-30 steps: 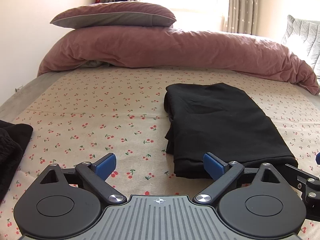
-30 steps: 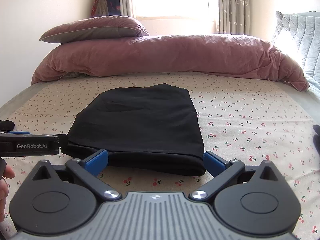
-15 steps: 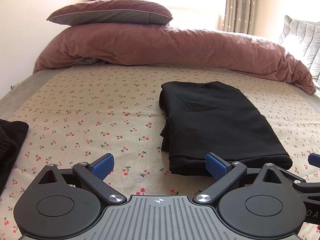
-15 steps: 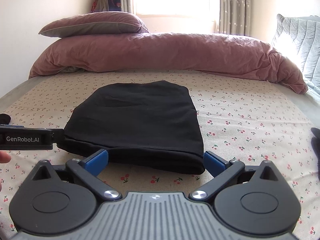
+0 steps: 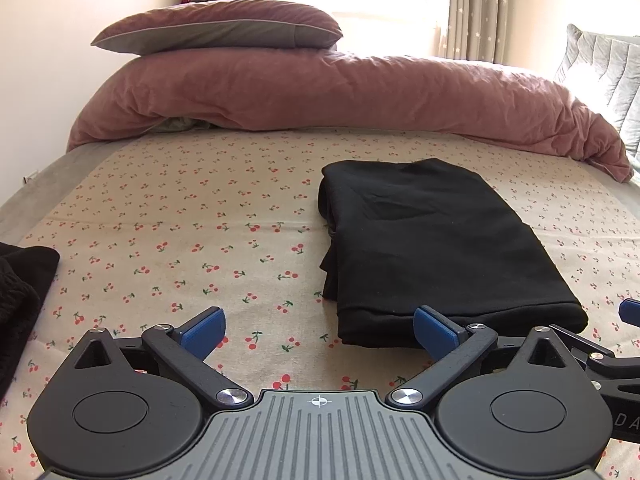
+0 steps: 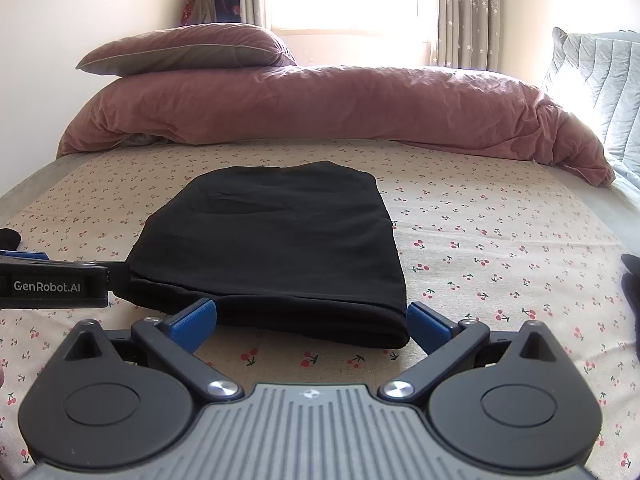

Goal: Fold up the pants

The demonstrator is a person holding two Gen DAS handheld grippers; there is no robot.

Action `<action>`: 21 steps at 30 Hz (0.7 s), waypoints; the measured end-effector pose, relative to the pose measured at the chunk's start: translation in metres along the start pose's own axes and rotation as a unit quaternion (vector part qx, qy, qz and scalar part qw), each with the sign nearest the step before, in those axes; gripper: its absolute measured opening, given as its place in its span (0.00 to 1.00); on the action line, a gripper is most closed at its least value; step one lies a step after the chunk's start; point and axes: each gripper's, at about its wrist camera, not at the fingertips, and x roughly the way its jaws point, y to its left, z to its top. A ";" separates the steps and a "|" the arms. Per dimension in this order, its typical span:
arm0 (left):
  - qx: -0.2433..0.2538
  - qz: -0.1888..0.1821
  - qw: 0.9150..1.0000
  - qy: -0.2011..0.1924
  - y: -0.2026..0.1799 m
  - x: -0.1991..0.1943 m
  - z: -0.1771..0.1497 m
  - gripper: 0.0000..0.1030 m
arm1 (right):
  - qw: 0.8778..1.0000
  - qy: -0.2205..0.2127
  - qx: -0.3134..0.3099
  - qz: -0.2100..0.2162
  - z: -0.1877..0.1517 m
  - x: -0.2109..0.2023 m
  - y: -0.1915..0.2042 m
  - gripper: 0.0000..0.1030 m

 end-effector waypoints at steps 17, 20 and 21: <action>0.007 0.003 1.000 -0.003 -0.001 -0.001 -0.001 1.00 | 1.000 0.003 -0.004 0.000 0.000 0.001 0.000 0.98; 0.008 0.004 1.000 -0.002 -0.001 -0.001 -0.002 1.00 | 1.000 0.002 -0.003 0.000 0.000 0.001 -0.001 0.98; 0.008 0.004 1.000 -0.001 -0.002 -0.001 -0.002 1.00 | 1.000 0.002 -0.004 0.000 0.000 0.001 -0.001 0.98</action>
